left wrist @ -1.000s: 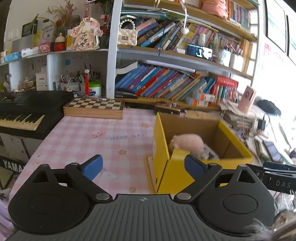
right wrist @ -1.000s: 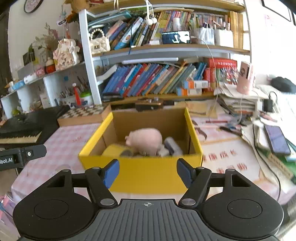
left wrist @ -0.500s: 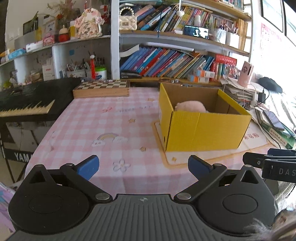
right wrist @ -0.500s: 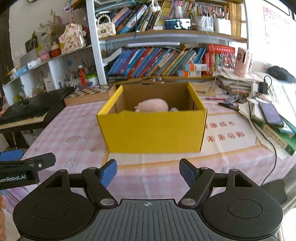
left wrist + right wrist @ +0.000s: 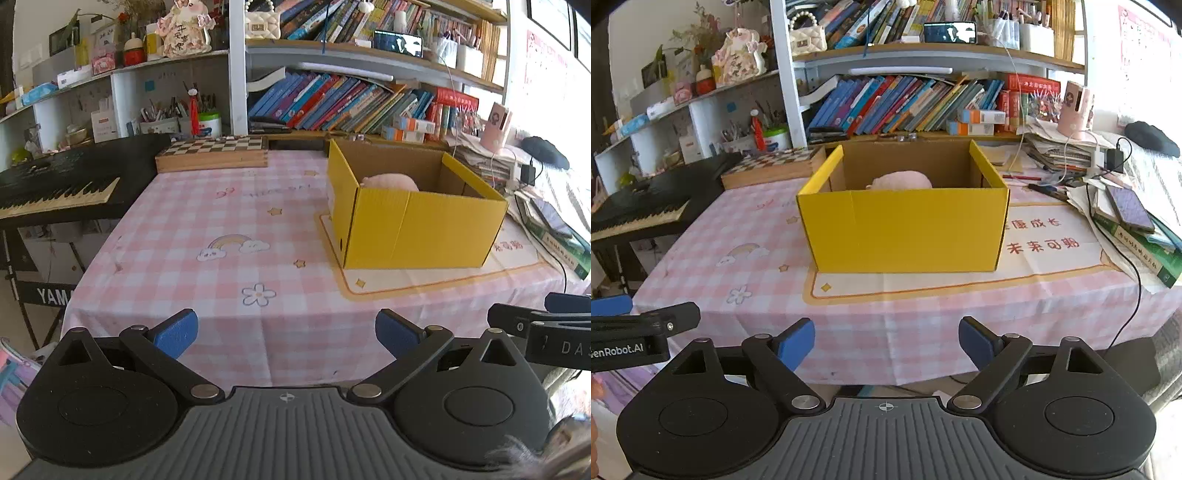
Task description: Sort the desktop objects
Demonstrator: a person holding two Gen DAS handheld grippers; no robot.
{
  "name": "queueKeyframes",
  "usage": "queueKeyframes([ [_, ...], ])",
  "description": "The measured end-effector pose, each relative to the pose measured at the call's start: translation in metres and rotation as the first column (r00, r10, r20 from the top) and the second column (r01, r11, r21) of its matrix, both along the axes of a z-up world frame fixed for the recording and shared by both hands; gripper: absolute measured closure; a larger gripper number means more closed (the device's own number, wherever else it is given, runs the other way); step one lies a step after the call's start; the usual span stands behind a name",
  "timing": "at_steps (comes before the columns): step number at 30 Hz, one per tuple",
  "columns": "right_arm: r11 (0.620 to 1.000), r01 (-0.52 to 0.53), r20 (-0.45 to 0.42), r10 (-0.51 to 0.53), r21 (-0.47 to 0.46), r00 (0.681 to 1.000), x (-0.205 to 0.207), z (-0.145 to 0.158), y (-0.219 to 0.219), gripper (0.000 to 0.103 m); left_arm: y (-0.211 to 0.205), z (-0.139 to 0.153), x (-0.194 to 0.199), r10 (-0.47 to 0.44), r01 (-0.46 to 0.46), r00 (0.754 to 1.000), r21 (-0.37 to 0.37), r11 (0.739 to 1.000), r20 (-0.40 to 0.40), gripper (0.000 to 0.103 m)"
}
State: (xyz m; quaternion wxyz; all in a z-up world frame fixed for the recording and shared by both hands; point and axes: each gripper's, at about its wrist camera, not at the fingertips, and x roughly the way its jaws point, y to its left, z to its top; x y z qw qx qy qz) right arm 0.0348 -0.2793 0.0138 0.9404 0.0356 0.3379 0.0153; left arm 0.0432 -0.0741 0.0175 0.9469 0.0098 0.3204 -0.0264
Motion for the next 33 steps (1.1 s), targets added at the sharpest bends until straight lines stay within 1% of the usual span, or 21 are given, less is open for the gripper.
queueKeyframes([
  [4,1.000,0.001,-0.019,-0.002,-0.002,1.000,-0.0021,-0.0017,0.0035,0.013,0.0027,-0.0024,-0.0038,-0.003,0.003,1.000,-0.007,1.000,-0.017,0.000],
  [8,1.000,-0.001,-0.034,0.001,-0.001,0.999,-0.0037,-0.0030,0.0054,0.009,0.0050,-0.0039,-0.0064,-0.009,0.009,0.999,-0.017,1.000,-0.033,0.000],
  [18,1.000,-0.008,-0.050,0.007,-0.014,0.999,-0.0048,-0.0033,0.0089,0.008,0.0059,-0.0062,-0.0055,-0.007,0.006,0.999,-0.019,1.000,-0.052,0.000],
  [27,1.000,-0.011,-0.063,0.010,-0.017,0.998,-0.0006,-0.0058,0.0093,0.008,0.0057,-0.0064,-0.0043,-0.008,0.007,0.999,-0.017,1.000,-0.052,0.000],
  [33,1.000,-0.009,-0.069,0.008,-0.013,0.998,0.0016,-0.0068,0.0090,0.008,0.0015,-0.0071,-0.0033,-0.015,0.015,0.999,0.004,1.000,-0.050,0.000],
])
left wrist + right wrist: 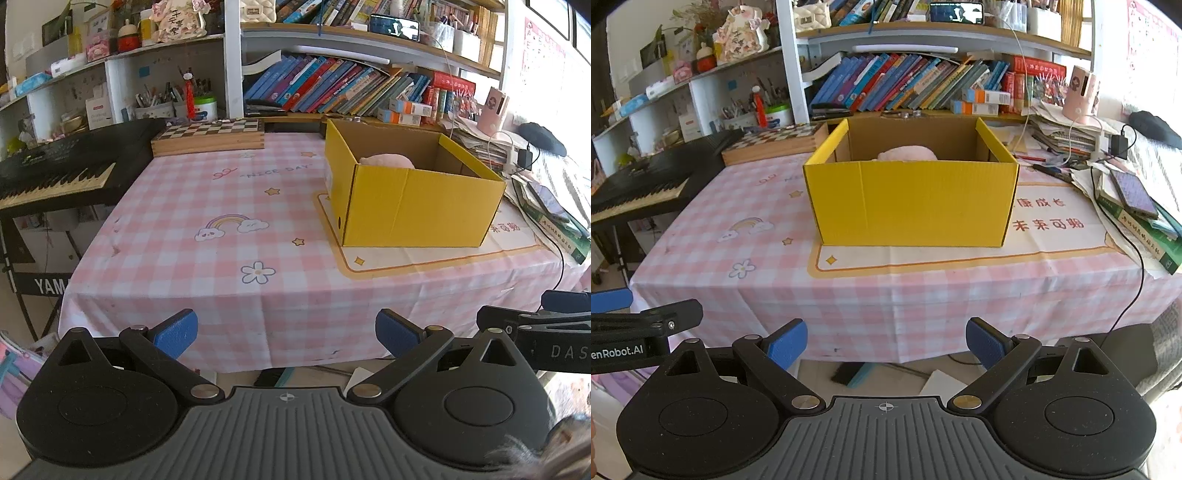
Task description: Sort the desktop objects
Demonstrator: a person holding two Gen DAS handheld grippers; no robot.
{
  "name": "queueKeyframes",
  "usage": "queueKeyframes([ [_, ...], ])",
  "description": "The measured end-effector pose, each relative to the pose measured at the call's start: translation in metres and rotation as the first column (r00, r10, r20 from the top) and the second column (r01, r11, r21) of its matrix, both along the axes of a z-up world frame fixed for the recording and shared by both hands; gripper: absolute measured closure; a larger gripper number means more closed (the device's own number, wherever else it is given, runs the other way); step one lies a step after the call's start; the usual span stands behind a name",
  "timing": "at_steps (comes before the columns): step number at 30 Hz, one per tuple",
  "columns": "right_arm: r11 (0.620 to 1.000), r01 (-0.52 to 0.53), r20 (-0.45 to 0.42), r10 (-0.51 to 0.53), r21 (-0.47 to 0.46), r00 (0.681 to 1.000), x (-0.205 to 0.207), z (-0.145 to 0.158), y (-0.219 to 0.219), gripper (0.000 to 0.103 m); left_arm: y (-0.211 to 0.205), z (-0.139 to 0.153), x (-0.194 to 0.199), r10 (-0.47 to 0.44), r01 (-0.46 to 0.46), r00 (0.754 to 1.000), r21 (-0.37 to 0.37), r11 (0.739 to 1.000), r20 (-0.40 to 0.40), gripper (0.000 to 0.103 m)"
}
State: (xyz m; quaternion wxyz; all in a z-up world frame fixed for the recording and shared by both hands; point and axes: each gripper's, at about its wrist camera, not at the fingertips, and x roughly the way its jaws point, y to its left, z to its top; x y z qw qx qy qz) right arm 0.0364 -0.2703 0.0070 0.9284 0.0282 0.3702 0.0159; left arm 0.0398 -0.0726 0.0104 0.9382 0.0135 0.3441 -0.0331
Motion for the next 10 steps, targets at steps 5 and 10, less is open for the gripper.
queueKeyframes([
  [5,1.000,0.003,-0.007,-0.003,0.004,1.000,0.0004,-0.0015,-0.0013,0.008,-0.0006,-0.0013,-0.0005,-0.010,0.010,1.000,-0.005,1.000,-0.004,0.000],
  [10,1.000,0.007,-0.013,-0.006,0.010,1.000,-0.0009,-0.0028,-0.0010,0.008,0.0013,-0.0018,-0.0022,-0.007,0.007,1.000,-0.005,1.000,-0.001,0.000],
])
